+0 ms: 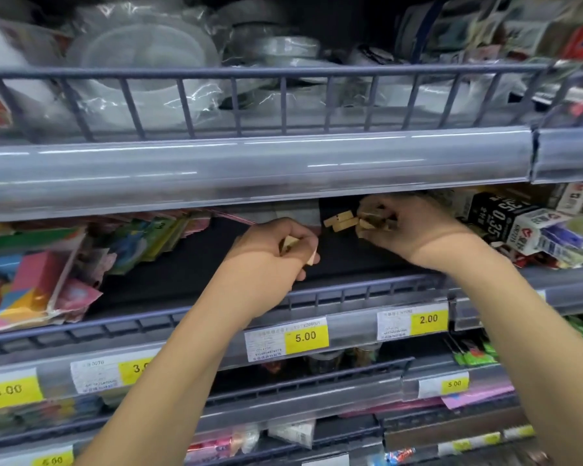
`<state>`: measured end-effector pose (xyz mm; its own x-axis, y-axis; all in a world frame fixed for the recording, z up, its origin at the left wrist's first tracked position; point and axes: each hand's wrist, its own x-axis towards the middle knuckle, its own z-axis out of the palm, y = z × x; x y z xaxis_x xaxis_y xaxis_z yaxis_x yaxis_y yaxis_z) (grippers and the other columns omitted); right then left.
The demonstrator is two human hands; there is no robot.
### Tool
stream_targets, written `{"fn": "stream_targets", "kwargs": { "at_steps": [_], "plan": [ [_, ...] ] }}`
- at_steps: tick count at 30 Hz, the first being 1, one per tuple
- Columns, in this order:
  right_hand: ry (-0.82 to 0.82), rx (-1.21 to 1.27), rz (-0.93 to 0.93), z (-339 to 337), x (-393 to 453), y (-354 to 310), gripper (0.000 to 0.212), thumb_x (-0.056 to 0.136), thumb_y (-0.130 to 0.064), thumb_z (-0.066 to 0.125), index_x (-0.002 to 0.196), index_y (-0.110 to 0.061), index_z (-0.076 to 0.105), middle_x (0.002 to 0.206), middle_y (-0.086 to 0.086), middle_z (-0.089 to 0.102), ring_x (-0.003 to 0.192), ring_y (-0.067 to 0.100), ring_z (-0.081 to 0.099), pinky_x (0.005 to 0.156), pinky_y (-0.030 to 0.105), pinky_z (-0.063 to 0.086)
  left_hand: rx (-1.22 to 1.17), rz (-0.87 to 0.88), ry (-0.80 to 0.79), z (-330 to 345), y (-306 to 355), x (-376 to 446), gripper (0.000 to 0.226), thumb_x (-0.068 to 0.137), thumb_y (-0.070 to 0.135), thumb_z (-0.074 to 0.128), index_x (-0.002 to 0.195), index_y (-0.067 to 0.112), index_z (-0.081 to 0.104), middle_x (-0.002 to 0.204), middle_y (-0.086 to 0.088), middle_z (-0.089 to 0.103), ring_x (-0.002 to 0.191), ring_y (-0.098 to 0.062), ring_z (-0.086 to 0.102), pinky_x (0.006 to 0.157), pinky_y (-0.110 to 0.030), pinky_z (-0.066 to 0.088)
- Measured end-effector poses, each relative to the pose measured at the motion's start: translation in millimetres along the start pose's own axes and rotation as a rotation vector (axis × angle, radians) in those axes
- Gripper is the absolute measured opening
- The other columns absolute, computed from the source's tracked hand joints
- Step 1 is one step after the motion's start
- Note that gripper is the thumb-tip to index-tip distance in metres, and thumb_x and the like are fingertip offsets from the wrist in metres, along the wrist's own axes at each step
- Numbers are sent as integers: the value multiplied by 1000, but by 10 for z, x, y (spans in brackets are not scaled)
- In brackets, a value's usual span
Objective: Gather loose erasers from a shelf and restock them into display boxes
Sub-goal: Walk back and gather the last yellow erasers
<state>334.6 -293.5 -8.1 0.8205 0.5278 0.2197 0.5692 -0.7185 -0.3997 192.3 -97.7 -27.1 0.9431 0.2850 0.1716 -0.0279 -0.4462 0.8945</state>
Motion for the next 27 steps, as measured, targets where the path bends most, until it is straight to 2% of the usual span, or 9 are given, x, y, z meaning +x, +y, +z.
{"fn": "stream_targets", "kwargs": {
  "at_steps": [4, 7, 10, 13, 17, 19, 21, 24, 27],
  "plan": [
    [-144, -184, 9, 44, 182, 129, 61, 97, -42, 61, 152, -36, 37, 151, -2, 50, 133, 25, 50, 95, 23, 37, -101, -56, -53, -49, -15, -13, 14, 102, 22, 63, 95, 29, 73, 88, 10, 79, 53, -3, 57, 57, -21, 51],
    [-190, -235, -20, 100, 278, 169, 53, 97, -33, 61, 148, -32, 44, 143, 1, 57, 126, 26, 55, 102, 31, 45, -178, -108, -82, -95, -6, 2, 15, 100, 10, 63, 101, 22, 73, 94, -2, 79, 64, -11, 69, 68, -24, 61],
    [-178, -188, -33, 103, 312, 216, 46, 94, -26, 66, 138, -32, 55, 135, -2, 62, 119, 21, 59, 100, 32, 47, -175, -154, -102, -130, -38, 6, 18, 101, 14, 61, 101, 26, 75, 87, 1, 77, 71, -15, 73, 79, -30, 64],
    [-198, -144, -34, 96, 317, 226, 41, 90, -25, 71, 129, -33, 60, 132, -5, 62, 115, 16, 58, 99, 34, 48, -151, -182, -87, -139, -71, 15, 23, 102, 13, 56, 94, 25, 74, 88, 2, 77, 72, -13, 67, 70, -28, 57],
    [-164, -89, -46, 60, 220, 131, 34, 87, -31, 73, 117, -43, 61, 112, -12, 64, 97, 10, 60, 79, 23, 46, -225, -212, -82, -108, -53, 45, 19, 101, 4, 52, 100, 18, 65, 97, -3, 77, 62, -2, 61, 53, -20, 46],
    [-82, -2, -71, 47, 88, -28, 27, 84, -35, 74, 98, -54, 60, 92, -22, 64, 82, 0, 60, 66, 11, 42, -193, -206, -84, -109, -53, 49, 10, 99, 15, 63, 106, 23, 64, 99, -8, 74, 57, -2, 57, 54, -20, 46],
    [-1, 146, -110, 71, -71, -229, 23, 80, -39, 74, 93, -55, 62, 83, -23, 65, 76, -1, 61, 67, 13, 46, -163, -199, -105, -122, -30, 23, 24, 91, 41, 73, 110, 31, 62, 97, -4, 69, 61, -2, 57, 57, -18, 47],
    [39, 297, -244, 139, -328, -540, 31, 74, -41, 66, 104, -46, 64, 90, -18, 69, 83, 2, 63, 73, 19, 50, -128, -192, -146, -131, 30, -25, 60, 67, 71, 73, 116, 40, 58, 103, 3, 68, 70, -3, 60, 60, -13, 47],
    [95, 319, -360, 234, -463, -738, 35, 74, -28, 66, 108, -36, 68, 100, -17, 68, 94, 2, 62, 78, 12, 45, -147, -161, -175, -130, 62, -44, 67, 65, 69, 73, 121, 37, 58, 104, 7, 73, 64, 4, 60, 67, -18, 50]
  ]
}}
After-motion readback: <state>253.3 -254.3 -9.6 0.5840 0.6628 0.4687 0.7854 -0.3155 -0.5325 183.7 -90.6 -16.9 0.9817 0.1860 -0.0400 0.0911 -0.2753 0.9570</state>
